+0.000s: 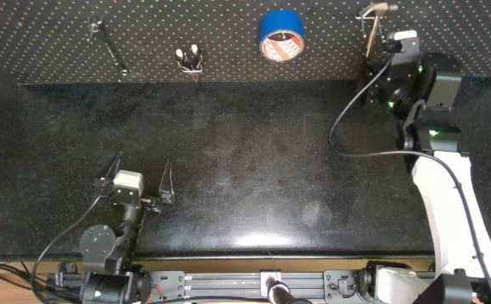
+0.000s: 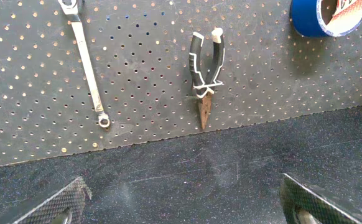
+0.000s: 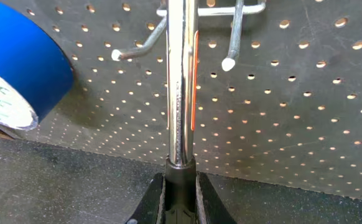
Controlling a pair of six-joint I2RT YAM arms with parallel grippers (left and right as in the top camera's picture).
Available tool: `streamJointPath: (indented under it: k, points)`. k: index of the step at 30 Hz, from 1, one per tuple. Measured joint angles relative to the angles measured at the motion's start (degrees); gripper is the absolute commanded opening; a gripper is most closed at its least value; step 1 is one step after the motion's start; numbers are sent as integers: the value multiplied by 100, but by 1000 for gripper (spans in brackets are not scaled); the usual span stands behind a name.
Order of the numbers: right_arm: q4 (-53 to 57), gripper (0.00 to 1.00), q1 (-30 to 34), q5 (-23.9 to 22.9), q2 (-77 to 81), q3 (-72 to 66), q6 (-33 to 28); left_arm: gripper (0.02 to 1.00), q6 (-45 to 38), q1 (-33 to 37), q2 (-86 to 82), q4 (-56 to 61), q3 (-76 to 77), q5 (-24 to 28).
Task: Place Tools Onto Pegboard
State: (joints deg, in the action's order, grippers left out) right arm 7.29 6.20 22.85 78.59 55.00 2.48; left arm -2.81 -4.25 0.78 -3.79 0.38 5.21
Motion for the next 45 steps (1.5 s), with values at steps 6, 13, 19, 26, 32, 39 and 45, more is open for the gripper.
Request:
streamJointPath:
  k: [6,13,19,26,32,39,45]
  points:
    - [-192,75,0,0,334,0,-20,996,0,0,0,-2,0,0]
    - [-289,75,0,0,525,0,-20,993,0,0,0,0,0,0]
    - [-308,75,0,0,586,0,-20,996,0,0,0,0,0,0]
    - [-308,75,0,0,586,0,-20,993,0,0,0,0,0,0]
    - [-306,77,0,0,586,0,-20,993,0,0,0,-2,0,0]
    - [-264,77,0,0,586,0,-20,996,0,0,0,0,0,0]
    - [-269,80,0,0,597,0,-20,996,0,0,0,0,0,0]
